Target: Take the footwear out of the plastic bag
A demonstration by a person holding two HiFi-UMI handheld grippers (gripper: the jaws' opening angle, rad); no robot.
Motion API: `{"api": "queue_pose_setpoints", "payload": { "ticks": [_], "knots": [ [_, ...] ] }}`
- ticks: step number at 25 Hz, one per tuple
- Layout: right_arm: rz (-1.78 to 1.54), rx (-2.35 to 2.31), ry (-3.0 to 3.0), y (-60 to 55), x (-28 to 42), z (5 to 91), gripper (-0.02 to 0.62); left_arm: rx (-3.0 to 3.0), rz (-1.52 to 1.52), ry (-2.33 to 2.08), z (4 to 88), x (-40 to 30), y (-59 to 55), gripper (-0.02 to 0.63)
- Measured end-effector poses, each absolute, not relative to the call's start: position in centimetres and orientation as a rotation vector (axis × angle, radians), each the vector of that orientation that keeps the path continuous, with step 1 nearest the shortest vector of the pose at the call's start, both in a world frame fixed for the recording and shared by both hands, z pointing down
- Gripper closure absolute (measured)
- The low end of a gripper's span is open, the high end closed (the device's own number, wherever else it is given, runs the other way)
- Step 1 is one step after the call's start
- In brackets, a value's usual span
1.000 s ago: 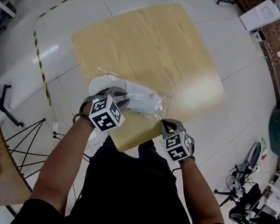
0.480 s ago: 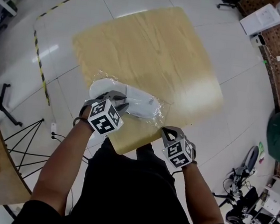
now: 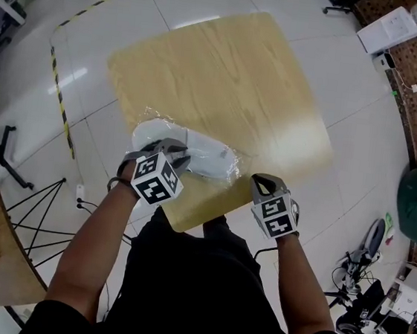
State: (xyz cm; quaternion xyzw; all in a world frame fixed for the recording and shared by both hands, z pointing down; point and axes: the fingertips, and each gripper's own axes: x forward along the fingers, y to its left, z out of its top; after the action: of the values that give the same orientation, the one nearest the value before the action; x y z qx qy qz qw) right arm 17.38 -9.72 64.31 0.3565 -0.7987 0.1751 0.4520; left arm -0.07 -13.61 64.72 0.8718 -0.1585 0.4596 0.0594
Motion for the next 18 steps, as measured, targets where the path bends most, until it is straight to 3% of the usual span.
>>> {"api": "queue_pose_setpoints", "payload": {
  "ticks": [11,13,15,18],
  "knots": [
    [0.461,0.730,-2.000,-8.1,13.5,66.0,0.555,2.636,1.373,-0.530,64.4,0.0,-13.6,0.526],
    [0.614,0.813,-2.073,-9.3,13.2,65.2,0.534,2.641,1.366,-0.542,64.5,-0.2,-13.6,0.528],
    [0.891,0.898,-2.124,-10.5,13.0,64.7,0.454,2.650,1.360,-0.554,64.4,-0.3,-13.6,0.528],
    [1.232,0.969,-2.139,-11.5,12.5,64.7,0.433,2.669,1.368,-0.570,64.2,-0.2,-13.4,0.532]
  ]
}}
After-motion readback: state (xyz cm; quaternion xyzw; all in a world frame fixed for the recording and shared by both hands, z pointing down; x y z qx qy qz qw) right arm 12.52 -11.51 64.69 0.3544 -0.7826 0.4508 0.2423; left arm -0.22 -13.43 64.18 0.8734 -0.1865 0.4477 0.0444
